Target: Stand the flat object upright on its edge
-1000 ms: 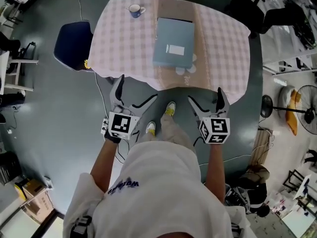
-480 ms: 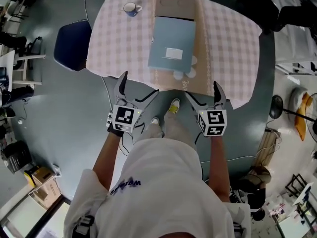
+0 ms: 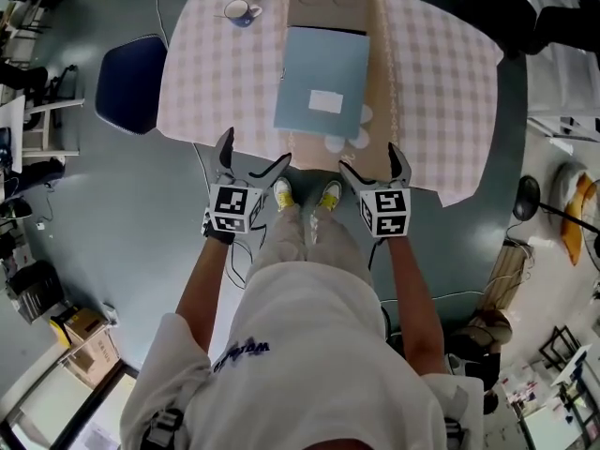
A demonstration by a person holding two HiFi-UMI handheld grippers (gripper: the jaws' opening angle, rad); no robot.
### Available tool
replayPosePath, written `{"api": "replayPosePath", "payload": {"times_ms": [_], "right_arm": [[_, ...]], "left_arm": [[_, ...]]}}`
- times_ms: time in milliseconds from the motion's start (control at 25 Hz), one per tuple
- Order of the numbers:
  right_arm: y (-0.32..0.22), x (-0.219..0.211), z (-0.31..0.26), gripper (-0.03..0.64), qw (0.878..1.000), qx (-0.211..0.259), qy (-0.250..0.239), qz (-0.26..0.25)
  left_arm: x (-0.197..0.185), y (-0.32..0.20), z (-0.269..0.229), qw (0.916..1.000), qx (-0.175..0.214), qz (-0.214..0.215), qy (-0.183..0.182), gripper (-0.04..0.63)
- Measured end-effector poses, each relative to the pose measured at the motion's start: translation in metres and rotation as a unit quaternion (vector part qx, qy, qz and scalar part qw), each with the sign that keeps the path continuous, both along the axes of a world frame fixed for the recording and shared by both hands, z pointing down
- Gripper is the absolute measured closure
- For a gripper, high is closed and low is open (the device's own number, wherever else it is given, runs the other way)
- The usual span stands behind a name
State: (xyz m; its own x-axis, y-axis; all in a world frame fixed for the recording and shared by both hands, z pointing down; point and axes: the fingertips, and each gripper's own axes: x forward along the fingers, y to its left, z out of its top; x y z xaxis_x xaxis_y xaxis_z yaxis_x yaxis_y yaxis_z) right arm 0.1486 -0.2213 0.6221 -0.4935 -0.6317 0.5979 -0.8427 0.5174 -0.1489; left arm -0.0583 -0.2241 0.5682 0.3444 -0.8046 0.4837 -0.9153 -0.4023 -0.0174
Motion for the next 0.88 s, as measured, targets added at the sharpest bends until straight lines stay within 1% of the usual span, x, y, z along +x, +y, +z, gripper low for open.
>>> {"api": "replayPosePath", "payload": {"times_ms": [80, 200, 280, 560, 680, 880], "right_arm": [[-0.004, -0.003, 0.015, 0.109, 1.000, -0.007, 0.010, -0.001], [-0.011, -0.009, 0.034, 0.120, 1.000, -0.002, 0.026, -0.001], [-0.008, -0.012, 0.048, 0.124, 0.999, -0.006, 0.038, 0.001], [-0.018, 0.002, 0.079, 0.161, 0.997, -0.030, 0.061, 0.049], [-0.024, 0.006, 0.093, 0.170, 0.995, -0.040, 0.067, 0.058], [-0.036, 0.007, 0.114, 0.179, 0.994, -0.042, 0.078, 0.067]], "left_arm": [[-0.002, -0.005, 0.017, 1.0000, -0.009, 0.003, 0.002, 0.037], [-0.004, -0.013, 0.040, 0.9998, -0.015, 0.014, 0.006, 0.041], [-0.006, -0.010, 0.057, 0.9993, -0.028, 0.020, 0.010, 0.043], [-0.012, -0.014, 0.104, 0.9967, -0.069, 0.036, 0.019, 0.046], [-0.016, -0.018, 0.121, 0.9957, -0.082, 0.035, 0.023, 0.055], [-0.014, -0.027, 0.150, 0.9933, -0.104, 0.040, 0.029, 0.082]]}}
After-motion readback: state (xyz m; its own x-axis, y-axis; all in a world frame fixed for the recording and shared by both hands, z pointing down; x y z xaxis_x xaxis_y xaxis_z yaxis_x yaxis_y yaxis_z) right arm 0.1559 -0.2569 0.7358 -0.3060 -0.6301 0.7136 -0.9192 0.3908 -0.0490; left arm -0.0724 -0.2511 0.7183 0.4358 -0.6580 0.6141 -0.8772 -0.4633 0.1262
